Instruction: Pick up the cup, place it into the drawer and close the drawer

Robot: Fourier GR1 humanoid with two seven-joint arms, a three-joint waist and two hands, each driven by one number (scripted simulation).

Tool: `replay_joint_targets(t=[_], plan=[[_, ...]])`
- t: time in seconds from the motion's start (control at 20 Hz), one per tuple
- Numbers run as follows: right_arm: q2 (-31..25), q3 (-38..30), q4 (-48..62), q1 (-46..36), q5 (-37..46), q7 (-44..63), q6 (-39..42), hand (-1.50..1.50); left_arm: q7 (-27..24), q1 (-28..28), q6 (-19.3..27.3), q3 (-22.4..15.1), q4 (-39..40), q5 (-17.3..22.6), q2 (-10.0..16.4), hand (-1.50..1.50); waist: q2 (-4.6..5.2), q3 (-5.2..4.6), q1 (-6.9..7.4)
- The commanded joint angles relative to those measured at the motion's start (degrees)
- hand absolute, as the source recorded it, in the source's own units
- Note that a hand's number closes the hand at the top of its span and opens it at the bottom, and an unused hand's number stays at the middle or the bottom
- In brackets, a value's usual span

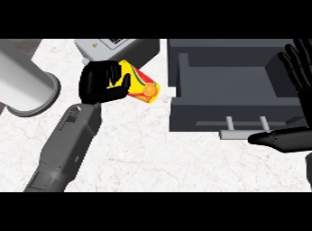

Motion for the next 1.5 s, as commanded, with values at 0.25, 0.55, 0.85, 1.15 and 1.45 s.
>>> replay_joint_targets(t=[0.25,0.55,0.85,1.15,1.45], plan=[[-0.2,-1.3,2.5,-0.9,0.4,-1.7,0.0,-1.5,20.2,-9.8,11.6,-7.0,-13.5,-0.7,-4.2,1.5,0.08,-0.03,-0.14],[-0.5,-0.2,1.5,-0.5,0.9,-1.5,1.0,-1.5,28.1,-24.5,20.0,-8.1,-5.8,-0.5,-4.3,1.5,0.48,-0.02,-1.42],[1.5,0.9,4.2,-1.6,1.6,-4.7,0.5,-1.5,32.4,-32.3,24.3,-13.2,8.0,4.8,-4.3,1.5,1.09,0.03,-3.44],[0.4,0.6,2.5,-2.7,-0.7,-2.7,2.1,-1.5,32.1,-34.8,26.1,-17.3,18.6,5.8,-4.3,1.5,1.76,0.06,-6.15],[0.7,1.3,4.0,-5.3,-1.1,-3.3,2.8,-1.5,35.4,-35.1,20.0,-24.2,21.9,7.1,-4.3,1.5,2.65,0.12,-9.27]])
